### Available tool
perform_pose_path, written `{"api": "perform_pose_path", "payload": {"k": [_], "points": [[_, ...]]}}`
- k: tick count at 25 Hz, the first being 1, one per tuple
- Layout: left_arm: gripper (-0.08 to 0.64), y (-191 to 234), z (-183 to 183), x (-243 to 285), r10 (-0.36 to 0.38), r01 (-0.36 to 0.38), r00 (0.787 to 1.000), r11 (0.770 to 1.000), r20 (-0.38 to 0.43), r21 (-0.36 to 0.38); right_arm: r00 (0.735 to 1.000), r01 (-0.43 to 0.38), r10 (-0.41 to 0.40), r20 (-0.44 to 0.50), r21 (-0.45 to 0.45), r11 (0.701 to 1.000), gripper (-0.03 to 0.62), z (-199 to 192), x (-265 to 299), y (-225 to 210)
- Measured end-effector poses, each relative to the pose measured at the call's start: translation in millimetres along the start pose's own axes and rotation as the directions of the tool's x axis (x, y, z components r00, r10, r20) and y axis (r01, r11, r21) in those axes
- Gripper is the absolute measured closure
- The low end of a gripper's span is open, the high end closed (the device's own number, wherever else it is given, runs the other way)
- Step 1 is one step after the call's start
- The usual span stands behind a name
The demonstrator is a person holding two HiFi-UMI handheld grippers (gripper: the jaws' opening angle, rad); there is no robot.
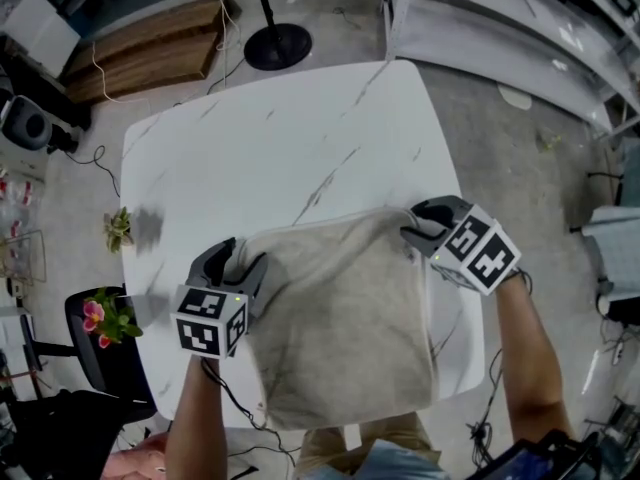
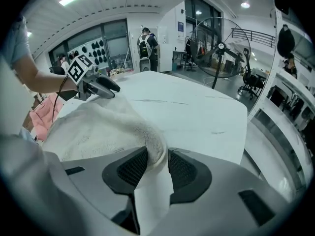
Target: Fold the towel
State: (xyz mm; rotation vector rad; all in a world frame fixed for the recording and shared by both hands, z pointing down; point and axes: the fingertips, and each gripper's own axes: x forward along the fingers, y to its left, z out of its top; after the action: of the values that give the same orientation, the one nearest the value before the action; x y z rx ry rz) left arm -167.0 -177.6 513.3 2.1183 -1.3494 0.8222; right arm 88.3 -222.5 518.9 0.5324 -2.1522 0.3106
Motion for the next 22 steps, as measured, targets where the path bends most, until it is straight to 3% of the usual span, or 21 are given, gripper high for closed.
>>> {"api": "perform_pose_path", "payload": {"k": [7, 10, 22], "points": [[0.37, 4, 0, 3, 0.009, -0.009, 1.0, 0.998, -0.006, 0.058, 1.0, -0.021, 0.021, 0.003, 0.01, 1.0, 0.513, 2, 4, 10], [0.508, 11, 1, 3, 0.057, -0.055, 0.998, 0.994, -0.015, 0.092, 1.0, 0.021, -0.021, 0.005, -0.011, 1.0, 0.533, 4, 6, 8], [0.514, 31, 29, 27, 0.115, -0.113, 0.993, 0.981, -0.002, 0.156, 0.987, 0.159, -0.158, 0.026, -0.023, 0.987, 0.538, 28, 19, -33]]}}
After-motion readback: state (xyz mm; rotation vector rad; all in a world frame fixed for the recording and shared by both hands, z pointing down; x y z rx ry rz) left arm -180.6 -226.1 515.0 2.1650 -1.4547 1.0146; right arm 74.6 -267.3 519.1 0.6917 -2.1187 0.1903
